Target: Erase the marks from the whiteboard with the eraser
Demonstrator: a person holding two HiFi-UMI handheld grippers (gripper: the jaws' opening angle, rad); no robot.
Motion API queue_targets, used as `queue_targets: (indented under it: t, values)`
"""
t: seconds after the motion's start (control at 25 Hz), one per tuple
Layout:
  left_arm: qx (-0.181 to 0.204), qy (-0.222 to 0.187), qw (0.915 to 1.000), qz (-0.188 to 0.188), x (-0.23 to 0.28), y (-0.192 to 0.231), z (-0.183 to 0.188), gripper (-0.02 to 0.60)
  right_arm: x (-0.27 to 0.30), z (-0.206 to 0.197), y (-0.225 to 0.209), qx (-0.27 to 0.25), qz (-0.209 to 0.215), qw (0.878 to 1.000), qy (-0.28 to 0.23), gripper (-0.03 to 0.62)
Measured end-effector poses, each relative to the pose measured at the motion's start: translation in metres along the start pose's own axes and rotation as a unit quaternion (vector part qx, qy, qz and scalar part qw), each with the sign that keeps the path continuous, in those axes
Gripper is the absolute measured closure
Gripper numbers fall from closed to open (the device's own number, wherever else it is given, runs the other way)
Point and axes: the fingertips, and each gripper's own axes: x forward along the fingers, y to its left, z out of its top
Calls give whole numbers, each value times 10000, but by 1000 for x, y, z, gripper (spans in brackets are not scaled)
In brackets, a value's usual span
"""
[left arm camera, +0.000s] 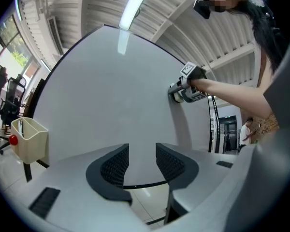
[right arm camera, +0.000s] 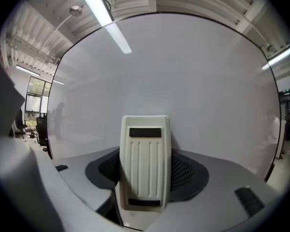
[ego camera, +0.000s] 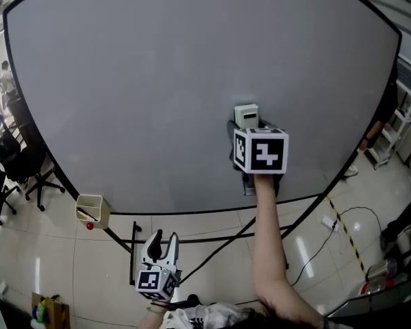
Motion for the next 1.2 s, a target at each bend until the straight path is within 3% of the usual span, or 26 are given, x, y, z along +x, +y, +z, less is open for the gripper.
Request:
queue_targets:
  t: [0.12, 0.2, 0.32, 0.4, 0.6, 0.68, 0.76, 0.88, 1.0, 1.08, 1.2]
  values:
    - [101, 34, 9999, -30, 0, 1, -4, 428, 0, -10, 4, -144, -108, 9998, -91, 316]
    - [65, 29, 10000, -36, 1, -1, -3, 428, 10, -55, 13, -355, -194, 9986, 340, 316]
    - [146, 16, 9998, -94, 0, -1, -6, 428, 26, -124, 13, -265, -89, 9940, 1060, 316]
    - [56, -29, 9999, -89, -1, -7, 0, 428, 24, -113, 12, -366, -73, 9950, 932, 321]
    - [113, 13, 9999, -108, -3, -12, -2, 428, -18, 34, -24, -368, -424, 9975, -417, 318]
    - [116, -17, 9999, -62, -3, -11, -2, 428, -21, 53, -35, -212, -416, 9980, -416, 319]
    - [145, -25, 9999, -8, -5, -8, -3, 428, -12, 26, -39, -147, -414, 9990, -113, 318]
    - [147, -9, 9999, 35, -8, -6, -5, 428, 7, -66, -32, -73, -324, 9970, 695, 316]
    - [15, -105, 9999, 31, -6, -15, 3, 428, 26, -154, -20, -153, -101, 9865, 1627, 318]
    - [98, -42, 9999, -42, -7, -21, -2, 428, 22, -158, -19, -180, -14, 9870, 1598, 319]
    - [91, 60, 9999, -100, -6, -32, -6, 428, 6, -76, -30, -130, 8, 9977, 659, 318]
